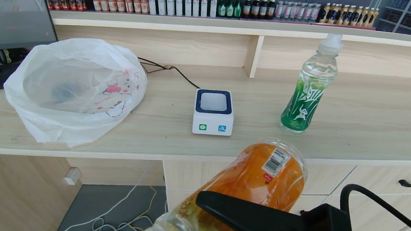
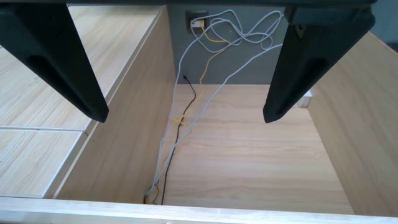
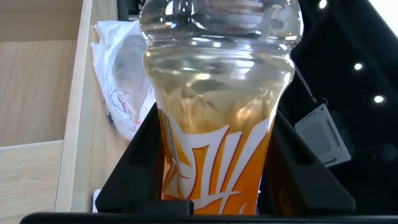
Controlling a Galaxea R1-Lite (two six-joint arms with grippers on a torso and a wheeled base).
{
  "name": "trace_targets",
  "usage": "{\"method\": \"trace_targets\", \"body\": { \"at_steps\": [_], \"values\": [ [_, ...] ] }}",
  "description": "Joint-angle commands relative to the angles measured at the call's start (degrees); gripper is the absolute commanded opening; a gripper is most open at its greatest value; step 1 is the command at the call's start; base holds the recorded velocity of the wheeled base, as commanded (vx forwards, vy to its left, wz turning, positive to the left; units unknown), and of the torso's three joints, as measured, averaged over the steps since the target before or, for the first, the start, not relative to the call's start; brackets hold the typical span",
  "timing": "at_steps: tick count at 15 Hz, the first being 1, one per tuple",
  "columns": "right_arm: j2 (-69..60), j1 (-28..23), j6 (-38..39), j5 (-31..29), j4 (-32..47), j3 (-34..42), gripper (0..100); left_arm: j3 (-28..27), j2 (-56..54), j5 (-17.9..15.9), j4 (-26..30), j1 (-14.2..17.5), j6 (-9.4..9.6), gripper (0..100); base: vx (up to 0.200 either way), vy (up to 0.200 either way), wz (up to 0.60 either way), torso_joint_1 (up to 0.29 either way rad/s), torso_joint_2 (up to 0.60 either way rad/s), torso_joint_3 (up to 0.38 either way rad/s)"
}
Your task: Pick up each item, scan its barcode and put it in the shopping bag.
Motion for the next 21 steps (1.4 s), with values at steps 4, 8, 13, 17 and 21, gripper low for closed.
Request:
{"method": "trace_targets", "body": {
  "at_steps": [4, 8, 13, 17, 21],
  "values": [
    [-0.12, 0.03, -0.03, 0.06, 0.05, 0.12, 0, 0.0, -0.02, -0.01, 0.0, 0.02, 0.0, 100, 0.0, 0.0, 0.0, 0.0, 0.0, 0.0],
    [-0.12, 0.03, 0.23, 0.15, -0.03, 0.12, 0, 0.0, -0.02, -0.01, 0.0, 0.02, 0.0, 100, 0.0, 0.0, 0.0, 0.0, 0.0, 0.0],
    [-0.12, 0.03, 2.78, 0.24, -0.12, 0.39, 0, 0.0, -0.02, -0.01, 0.0, 0.02, 0.0, 100, 0.0, 0.0, 0.0, 0.0, 0.0, 0.0],
    [-1.7, -0.32, 19.13, 0.41, -0.12, -0.05, 0, 0.0, -0.02, -0.01, 0.0, 0.02, 0.0, 100, 0.0, 0.0, 0.0, 0.0, 0.0, 0.0],
    [-4.43, -1.11, 34.77, -0.2, 0.23, 0.48, 0, 0.0, -0.02, -0.01, 0.0, 0.02, 0.0, 100, 0.0, 0.0, 0.0, 0.0, 0.0, 0.0]
  ]
}}
